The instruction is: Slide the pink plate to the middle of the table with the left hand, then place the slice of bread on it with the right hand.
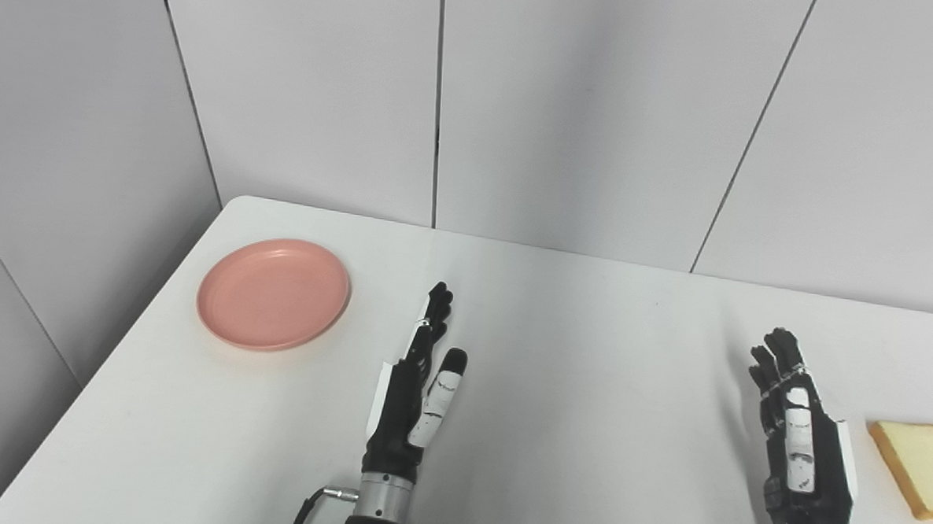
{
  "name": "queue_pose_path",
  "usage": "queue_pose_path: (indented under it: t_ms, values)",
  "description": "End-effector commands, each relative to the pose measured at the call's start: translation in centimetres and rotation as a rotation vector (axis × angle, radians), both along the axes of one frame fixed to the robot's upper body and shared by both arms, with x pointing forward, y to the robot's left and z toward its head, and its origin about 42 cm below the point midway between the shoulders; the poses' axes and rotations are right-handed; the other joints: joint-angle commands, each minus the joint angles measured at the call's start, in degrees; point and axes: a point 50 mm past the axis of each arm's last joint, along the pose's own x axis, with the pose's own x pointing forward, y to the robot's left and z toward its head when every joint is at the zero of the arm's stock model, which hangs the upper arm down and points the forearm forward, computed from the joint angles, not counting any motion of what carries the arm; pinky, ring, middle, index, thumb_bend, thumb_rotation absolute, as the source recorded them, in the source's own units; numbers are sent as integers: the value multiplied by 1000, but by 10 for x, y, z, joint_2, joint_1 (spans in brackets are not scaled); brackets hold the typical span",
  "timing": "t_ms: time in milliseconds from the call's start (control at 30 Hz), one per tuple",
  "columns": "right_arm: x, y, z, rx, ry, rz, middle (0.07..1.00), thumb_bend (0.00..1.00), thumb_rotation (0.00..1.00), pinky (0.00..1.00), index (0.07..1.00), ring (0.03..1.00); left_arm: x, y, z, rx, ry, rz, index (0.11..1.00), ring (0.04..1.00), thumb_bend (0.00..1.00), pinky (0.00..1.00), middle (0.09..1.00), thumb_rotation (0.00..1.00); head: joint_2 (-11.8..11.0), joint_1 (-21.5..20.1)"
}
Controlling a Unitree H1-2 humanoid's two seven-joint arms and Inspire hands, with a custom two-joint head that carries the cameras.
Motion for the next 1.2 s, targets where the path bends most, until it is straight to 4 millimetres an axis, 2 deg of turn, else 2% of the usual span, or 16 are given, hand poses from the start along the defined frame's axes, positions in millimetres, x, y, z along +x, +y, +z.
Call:
queue_pose_path:
  t_ms: [0, 67, 200, 300, 467, 667, 900, 1167]
  values:
    - [-31, 0, -50, 15, 143, -11, 945, 682, 891, 971, 915, 934, -4, 14, -1, 3, -35, 31, 845, 936, 764, 935, 918, 951, 0, -6]
    - [-31, 1, -50, 20, 142, -12, 942, 658, 882, 967, 912, 930, -2, 24, 15, 1, -94, 45, 821, 922, 793, 916, 902, 957, 0, -11]
    - [-32, 5, -50, 18, 140, -14, 930, 632, 871, 945, 900, 915, 6, 45, 40, -7, -183, 53, 783, 874, 842, 847, 843, 887, 2, -17]
    - [-32, 7, -50, 12, 138, -14, 921, 623, 872, 943, 894, 907, 22, 73, 60, 55, -252, 83, 771, 838, 873, 810, 814, 874, 3, -21]
    - [-33, 10, -48, 18, 136, -12, 908, 582, 851, 928, 886, 894, 57, 125, 79, 77, -282, 155, 765, 798, 959, 800, 783, 897, 6, -26]
    - [-34, 14, -46, 30, 126, -8, 907, 549, 820, 902, 894, 890, 82, 173, 119, 129, -330, 217, 727, 767, 958, 697, 768, 939, 10, -31]
    - [-33, 16, -45, 39, 124, -13, 895, 564, 794, 882, 889, 876, 97, 216, 137, 146, -260, 242, 719, 790, 972, 739, 780, 906, 12, -31]
    - [-32, 16, -42, 44, 121, -9, 879, 552, 765, 884, 882, 868, 112, 272, 141, 81, -180, 293, 738, 808, 1000, 770, 790, 847, 18, -28]
